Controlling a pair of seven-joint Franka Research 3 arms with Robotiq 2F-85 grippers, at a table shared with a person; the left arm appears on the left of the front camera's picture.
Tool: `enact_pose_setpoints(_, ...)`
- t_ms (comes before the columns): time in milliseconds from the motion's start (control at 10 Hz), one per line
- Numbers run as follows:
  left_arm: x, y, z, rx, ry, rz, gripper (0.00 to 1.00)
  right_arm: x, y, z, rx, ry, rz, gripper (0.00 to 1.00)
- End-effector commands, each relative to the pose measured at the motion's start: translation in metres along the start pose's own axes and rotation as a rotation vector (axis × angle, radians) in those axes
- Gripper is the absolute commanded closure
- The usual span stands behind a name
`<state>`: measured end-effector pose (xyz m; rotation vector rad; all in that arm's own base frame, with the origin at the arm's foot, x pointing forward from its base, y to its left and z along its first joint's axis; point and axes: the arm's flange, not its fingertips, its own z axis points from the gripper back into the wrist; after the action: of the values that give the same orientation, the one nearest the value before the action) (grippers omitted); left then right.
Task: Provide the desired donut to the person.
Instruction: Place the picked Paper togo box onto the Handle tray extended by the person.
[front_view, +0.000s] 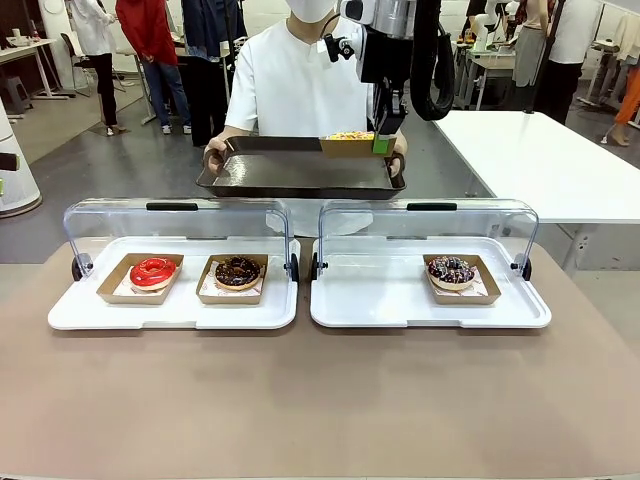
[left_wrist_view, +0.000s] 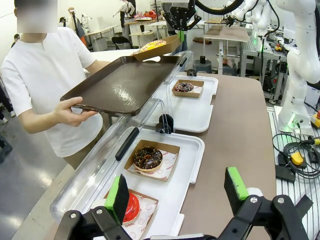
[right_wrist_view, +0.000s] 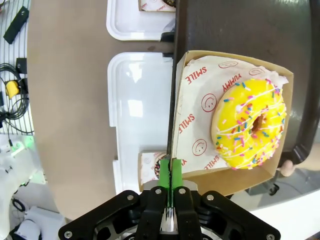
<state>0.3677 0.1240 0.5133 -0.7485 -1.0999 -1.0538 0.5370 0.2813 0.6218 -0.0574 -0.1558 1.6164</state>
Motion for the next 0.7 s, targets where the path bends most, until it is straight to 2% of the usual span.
enact_pose_setpoints(0,0.0,0.001,0.001,0.006,-0.01,-0.005,0.0,-0.006,-0.018,-0.007,0.021,-0.044,0.014,0.98)
enact_pose_setpoints(300,0.0,0.001,0.001,0.006,-0.01,-0.005,0.0,-0.012,-0.042,-0.019,0.047,-0.089,0.038,0.98)
enact_pose_setpoints(600,0.0,0.001,0.001,0.006,-0.01,-0.005,0.0,-0.016,-0.057,-0.033,0.048,-0.072,0.008,0.98)
